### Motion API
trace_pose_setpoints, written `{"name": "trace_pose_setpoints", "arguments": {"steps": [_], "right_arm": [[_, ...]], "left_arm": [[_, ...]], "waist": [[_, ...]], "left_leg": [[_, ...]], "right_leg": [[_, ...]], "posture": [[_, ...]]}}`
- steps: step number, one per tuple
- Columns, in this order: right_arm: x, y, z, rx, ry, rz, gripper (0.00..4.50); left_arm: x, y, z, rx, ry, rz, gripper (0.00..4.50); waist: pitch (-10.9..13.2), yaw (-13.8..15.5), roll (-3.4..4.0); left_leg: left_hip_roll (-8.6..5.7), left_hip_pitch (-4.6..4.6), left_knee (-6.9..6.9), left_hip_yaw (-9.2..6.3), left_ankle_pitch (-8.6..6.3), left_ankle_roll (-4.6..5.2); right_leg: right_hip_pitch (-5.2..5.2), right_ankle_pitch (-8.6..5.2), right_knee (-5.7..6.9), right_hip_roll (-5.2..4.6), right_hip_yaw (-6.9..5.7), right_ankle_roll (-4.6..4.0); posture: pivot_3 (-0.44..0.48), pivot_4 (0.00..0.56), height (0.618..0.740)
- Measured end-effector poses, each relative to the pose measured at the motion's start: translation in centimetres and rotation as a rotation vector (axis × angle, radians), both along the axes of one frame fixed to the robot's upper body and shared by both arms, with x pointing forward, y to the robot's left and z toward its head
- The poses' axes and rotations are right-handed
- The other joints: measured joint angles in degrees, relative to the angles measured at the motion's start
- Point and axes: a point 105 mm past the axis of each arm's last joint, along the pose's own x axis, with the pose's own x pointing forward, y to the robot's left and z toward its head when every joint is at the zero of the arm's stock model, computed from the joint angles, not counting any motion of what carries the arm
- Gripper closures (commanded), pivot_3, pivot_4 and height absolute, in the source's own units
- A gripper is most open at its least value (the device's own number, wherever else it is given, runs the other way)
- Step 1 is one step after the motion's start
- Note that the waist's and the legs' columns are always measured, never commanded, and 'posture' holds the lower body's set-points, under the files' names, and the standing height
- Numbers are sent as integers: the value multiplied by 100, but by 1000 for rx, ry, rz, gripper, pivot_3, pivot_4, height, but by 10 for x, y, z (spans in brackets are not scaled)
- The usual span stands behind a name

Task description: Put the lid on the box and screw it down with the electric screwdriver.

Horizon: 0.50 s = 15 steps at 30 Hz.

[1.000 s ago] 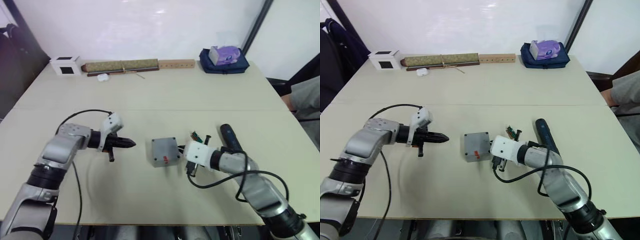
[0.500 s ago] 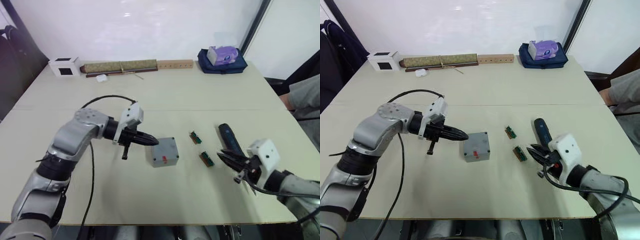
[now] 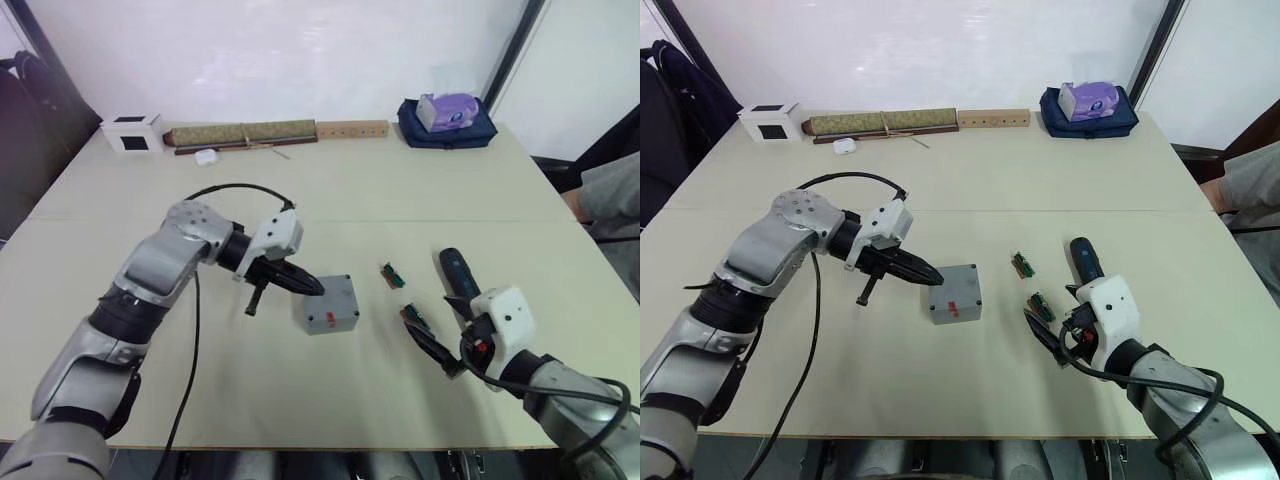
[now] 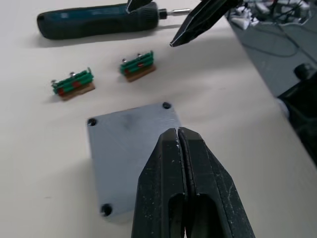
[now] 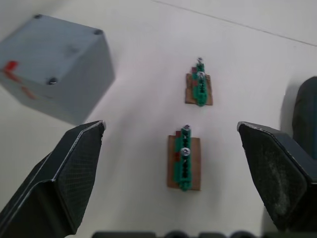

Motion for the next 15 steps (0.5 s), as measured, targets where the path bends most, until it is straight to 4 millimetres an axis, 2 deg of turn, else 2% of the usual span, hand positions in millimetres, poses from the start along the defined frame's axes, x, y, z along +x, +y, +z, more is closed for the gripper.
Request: {"name": "trace_pose_setpoints", "arguments": {"steps": [1, 7, 15], "right_arm": [[2, 1, -1, -2, -3, 0, 716], [5, 1, -14, -55, 21, -4, 2883], [2, -4, -27, -81, 40, -17, 2883]], "left_arm": [[3, -3, 1, -17, 3, 5, 4500], [12, -2, 0, -16, -28, 24, 4500], [8, -1, -4, -13, -23, 15, 4500]], "waist": [[0, -1, 0], [0, -30, 0], [0, -16, 0]], "left_leg": [[0, -5, 2, 1, 0, 0], [1, -8, 0, -2, 0, 0], [1, -11, 1, -2, 0, 0]], "right_leg": [[-3, 0, 0, 0, -2, 0], [-12, 0, 1, 3, 0, 1], [-12, 1, 1, 1, 0, 1]], "posture": [[0, 150, 740], [0, 150, 740], [0, 150, 740]]}}
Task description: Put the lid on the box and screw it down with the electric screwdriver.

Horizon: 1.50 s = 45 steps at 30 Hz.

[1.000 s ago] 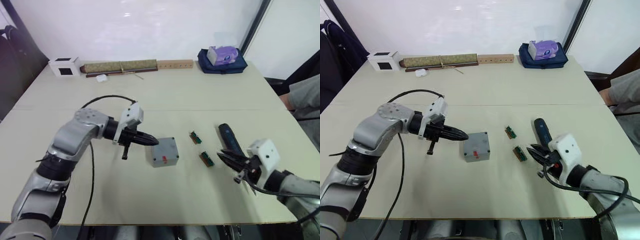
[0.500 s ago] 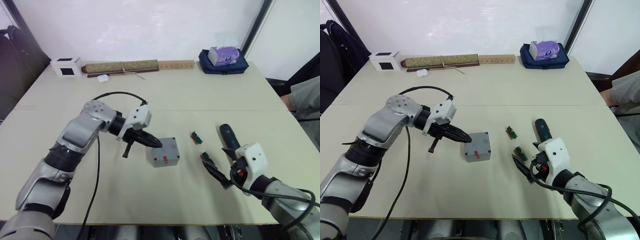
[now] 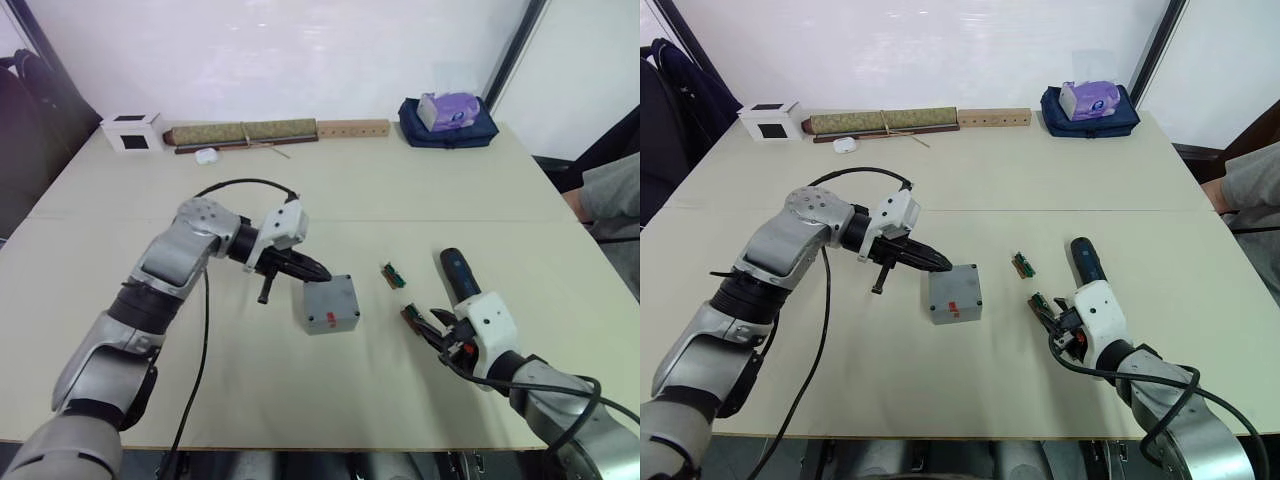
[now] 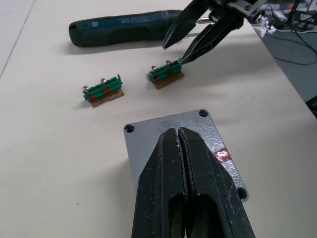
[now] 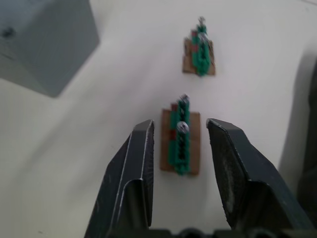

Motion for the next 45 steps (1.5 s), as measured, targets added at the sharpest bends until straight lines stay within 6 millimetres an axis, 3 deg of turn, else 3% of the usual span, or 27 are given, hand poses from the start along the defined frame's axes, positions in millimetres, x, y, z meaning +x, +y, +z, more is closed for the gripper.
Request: {"name": "trace_pose_setpoints", "arguments": {"steps": [15, 18, 20, 32, 42, 45], "right_arm": [[8, -3, -6, 17, -24, 7, 2883], [11, -3, -8, 9, -29, 6, 3630], [12, -1, -9, 9, -29, 13, 4421], [13, 1, -9, 8, -39, 12, 4421], [10, 3, 28, 13, -130, 49, 4421], [24, 24, 56, 47, -219, 123, 4421]], "left_arm": [[-7, -3, -4, 7, -11, -19, 4500], [-7, -3, -3, 8, -9, -20, 4500], [-7, -3, -3, 8, -8, -19, 4500], [-5, -2, -5, 7, -5, -4, 4500], [7, 6, -14, 12, 25, 62, 4500], [16, 15, -13, -4, 43, 136, 4500]], "waist": [[0, 0, 0], [0, -2, 0], [0, -2, 0], [0, 2, 0], [0, -8, 0], [0, -56, 0]], "left_leg": [[0, 0, 0, 0, 0, 0], [0, 1, 0, 0, 0, 0], [0, 1, 0, 0, 0, 0], [0, 0, 1, 0, 0, 0], [0, 2, 1, -3, 0, 0], [4, 6, 1, -2, 0, 0]], "right_leg": [[0, 0, 0, 0, 0, 0], [0, 0, 0, 1, 0, 0], [0, 0, 0, 1, 0, 0], [0, 0, 0, 0, 0, 0], [0, 0, 2, 1, 1, 0], [-2, 1, 5, 6, 3, 0]], "posture": [[0, 150, 740], [0, 150, 740], [0, 150, 740], [0, 150, 740], [0, 150, 740], [0, 150, 740]]}}
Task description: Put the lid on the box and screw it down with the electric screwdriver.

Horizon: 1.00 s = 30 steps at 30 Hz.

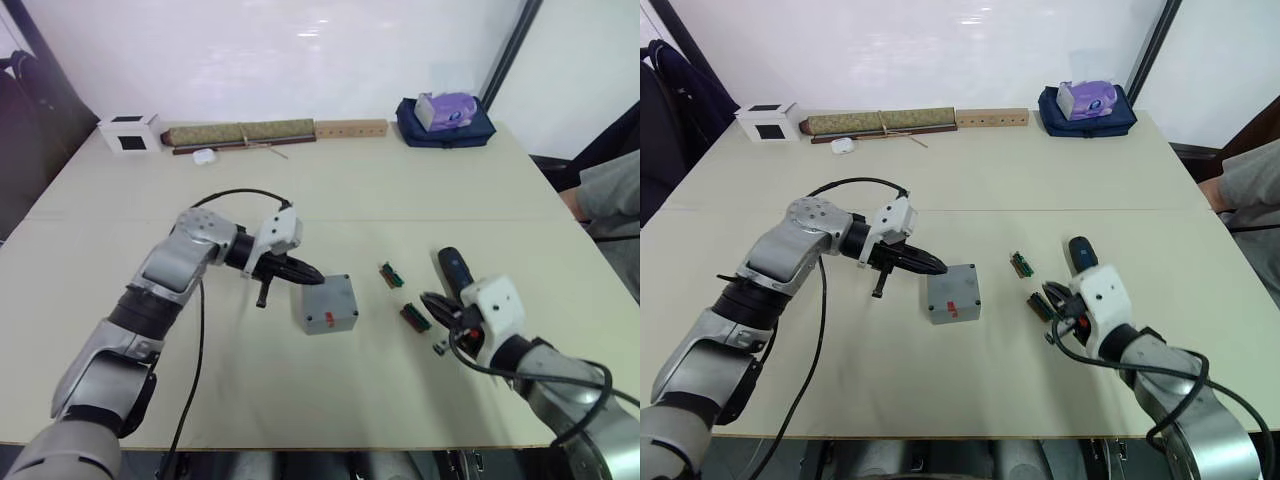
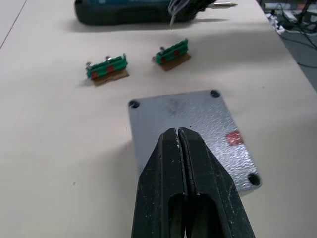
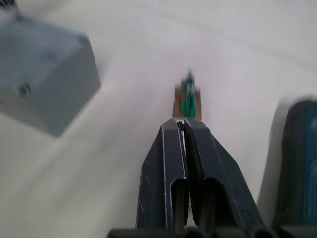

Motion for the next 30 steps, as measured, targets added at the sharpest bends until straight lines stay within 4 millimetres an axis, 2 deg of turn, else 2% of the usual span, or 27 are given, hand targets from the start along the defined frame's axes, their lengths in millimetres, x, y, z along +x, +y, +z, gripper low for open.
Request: {"name": "trace_pose_setpoints", "arguments": {"steps": [3, 6, 9, 19, 30], "right_arm": [[7, 33, 18, 43, -59, 111, 4421], [13, 51, 11, 60, -28, 165, 4421], [17, 55, -2, 45, 13, 169, 4421], [27, 61, -16, 16, 33, 190, 4421], [31, 72, -16, 12, 7, 222, 4421]], "left_arm": [[5, 8, 5, -24, 6, 68, 4500], [3, 15, 3, -69, 52, 125, 4500], [-4, 22, -7, -48, 83, 161, 4500], [-15, 25, -2, -59, 81, 204, 4500], [-14, 28, -2, -54, 83, 213, 4500]], "waist": [[0, 24, 1], [0, 60, 1], [0, 66, 0], [0, 35, 1], [0, 40, 1]], "left_leg": [[5, -4, -4, -10, 0, 0], [1, -20, -3, -11, 0, 0], [-2, -31, 7, -9, 0, 0], [1, -23, 4, -10, 0, 0], [-1, -23, 4, -9, 0, 0]], "right_leg": [[-3, -2, 0, 7, -6, -3], [-11, -3, -2, -7, -9, -5], [-14, -1, -3, -21, -9, -2], [-14, 0, 0, -4, -11, 0], [-14, 0, -1, -8, -10, 0]], "posture": [[0, 150, 740], [0, 150, 740], [0, 150, 740], [0, 150, 740], [0, 150, 740]]}}
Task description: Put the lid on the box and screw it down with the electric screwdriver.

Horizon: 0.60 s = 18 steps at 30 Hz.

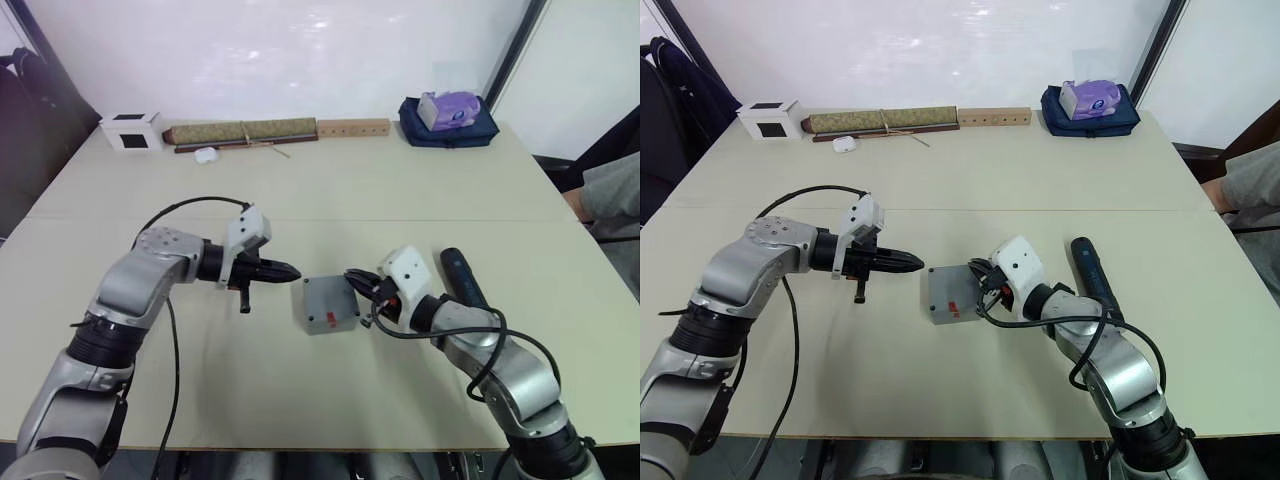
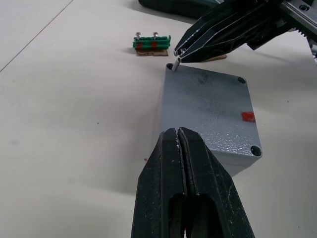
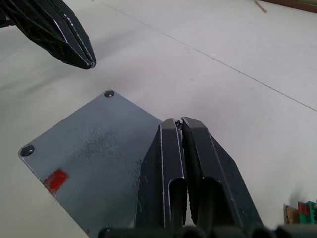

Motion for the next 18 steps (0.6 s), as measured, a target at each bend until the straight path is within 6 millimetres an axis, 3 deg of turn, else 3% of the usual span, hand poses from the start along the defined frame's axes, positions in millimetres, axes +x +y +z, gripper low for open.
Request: {"name": "trace_pose_setpoints", "arguments": {"steps": [18], "right_arm": [[2, -6, -7, -29, 3, -14, 4421]], "left_arm": [[1, -4, -4, 6, -12, -9, 4500]], "waist": [[0, 4, 0]], "left_leg": [[-1, 0, 0, 0, 0, 0]], "right_leg": [[0, 0, 0, 0, 0, 0]], "posture": [[0, 150, 740]]}}
